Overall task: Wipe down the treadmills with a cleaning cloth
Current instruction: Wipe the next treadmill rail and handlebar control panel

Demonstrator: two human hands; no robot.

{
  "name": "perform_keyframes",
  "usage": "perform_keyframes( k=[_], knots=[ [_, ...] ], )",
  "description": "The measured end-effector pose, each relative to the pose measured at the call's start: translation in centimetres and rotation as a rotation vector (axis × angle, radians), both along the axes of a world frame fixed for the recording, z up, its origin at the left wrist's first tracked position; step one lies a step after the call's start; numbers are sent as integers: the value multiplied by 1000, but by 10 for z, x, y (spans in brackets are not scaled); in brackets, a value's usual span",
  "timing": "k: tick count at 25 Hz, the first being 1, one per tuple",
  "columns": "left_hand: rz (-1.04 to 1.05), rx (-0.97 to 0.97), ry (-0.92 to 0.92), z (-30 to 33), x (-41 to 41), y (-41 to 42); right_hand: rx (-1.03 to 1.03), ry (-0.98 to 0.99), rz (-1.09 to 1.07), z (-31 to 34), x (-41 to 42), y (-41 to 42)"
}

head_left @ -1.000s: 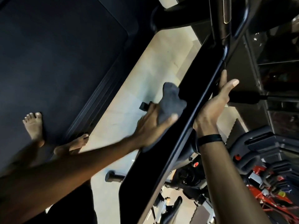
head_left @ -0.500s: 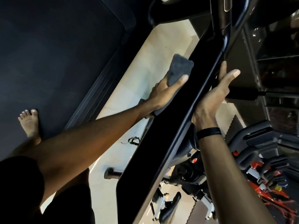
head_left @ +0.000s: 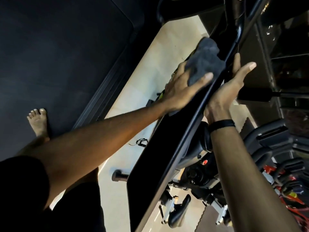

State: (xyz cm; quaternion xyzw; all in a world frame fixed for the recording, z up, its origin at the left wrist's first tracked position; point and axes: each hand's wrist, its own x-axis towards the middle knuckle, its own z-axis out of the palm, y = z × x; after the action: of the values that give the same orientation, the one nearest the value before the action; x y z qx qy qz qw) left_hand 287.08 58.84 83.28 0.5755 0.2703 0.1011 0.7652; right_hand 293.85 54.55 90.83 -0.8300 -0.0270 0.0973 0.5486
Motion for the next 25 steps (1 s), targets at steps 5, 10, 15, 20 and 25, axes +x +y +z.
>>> perform_keyframes(
  k=[5, 10, 15, 20, 25],
  knots=[
    [-67, -6, 161, -18, -42, -26, -344, -184, 97, -3, 1, 13],
    [14, 68, -31, 9, -149, -76, -466, -223, 58, 1, -7, 15],
    [68, 88, -4, 31, -117, -57, -465, -192, -83, 4, -30, 4],
    [66, 35, 70, 35, -55, -24, -476, -118, 119, -5, -118, -54],
    [23, -164, 101, -14, -93, -49, -479, -136, 120, -11, -115, -54]
  ],
)
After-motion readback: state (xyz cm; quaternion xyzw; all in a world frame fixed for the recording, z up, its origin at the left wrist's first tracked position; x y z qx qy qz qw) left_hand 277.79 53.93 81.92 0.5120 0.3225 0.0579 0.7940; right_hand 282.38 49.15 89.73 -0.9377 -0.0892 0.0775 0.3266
